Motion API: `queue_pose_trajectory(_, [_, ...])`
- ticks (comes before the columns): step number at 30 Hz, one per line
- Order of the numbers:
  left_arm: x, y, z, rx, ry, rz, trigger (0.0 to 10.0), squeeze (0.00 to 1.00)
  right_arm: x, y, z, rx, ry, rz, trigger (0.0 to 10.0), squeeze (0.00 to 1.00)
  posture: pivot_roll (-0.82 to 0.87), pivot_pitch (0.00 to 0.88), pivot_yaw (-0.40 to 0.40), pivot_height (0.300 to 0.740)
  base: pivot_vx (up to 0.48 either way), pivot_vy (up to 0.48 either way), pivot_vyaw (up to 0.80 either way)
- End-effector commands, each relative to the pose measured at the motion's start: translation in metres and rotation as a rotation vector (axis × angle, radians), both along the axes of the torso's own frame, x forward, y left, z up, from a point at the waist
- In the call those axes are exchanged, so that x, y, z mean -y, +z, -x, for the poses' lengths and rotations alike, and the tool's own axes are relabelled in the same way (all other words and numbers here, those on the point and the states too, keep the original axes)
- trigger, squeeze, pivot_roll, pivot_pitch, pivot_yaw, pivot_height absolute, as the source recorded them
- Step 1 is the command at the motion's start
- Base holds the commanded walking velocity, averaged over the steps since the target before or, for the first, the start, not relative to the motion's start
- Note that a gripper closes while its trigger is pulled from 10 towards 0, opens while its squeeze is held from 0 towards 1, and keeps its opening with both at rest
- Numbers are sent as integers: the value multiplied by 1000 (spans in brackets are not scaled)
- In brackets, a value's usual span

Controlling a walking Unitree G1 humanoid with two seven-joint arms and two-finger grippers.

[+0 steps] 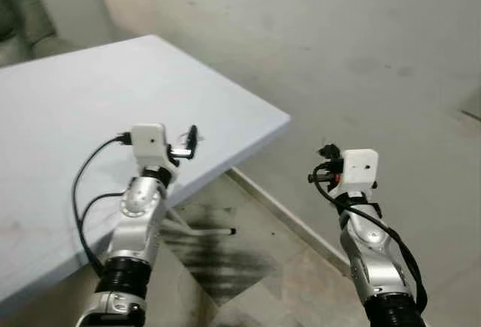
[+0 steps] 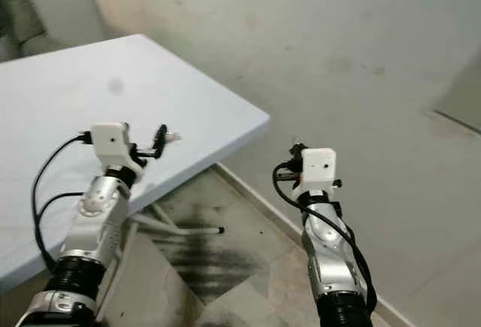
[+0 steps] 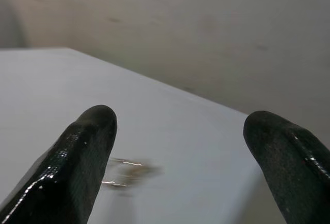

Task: Hang keys on a hook

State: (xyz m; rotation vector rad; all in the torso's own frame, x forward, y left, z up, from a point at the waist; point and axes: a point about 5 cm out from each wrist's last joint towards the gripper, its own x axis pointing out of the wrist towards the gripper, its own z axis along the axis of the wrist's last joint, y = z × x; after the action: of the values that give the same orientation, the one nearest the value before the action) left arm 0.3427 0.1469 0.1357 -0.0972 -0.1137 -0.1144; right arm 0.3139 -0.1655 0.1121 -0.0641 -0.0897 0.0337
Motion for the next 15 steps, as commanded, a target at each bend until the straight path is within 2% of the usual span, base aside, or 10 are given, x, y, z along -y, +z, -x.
queue_pose_trajectory(1, [4, -1, 0, -10, -12, -9, 10000, 0, 1, 6, -1, 19, -7, -7, 10000, 0, 22, 0, -14, 740, 0, 0, -606])
queue_pose_trajectory(15, [6, -2, 1, -13, -16, -5, 10000, 0, 2, 6, 0, 18, -8, -5, 10000, 0, 19, 1, -18, 740, 0, 0, -608])
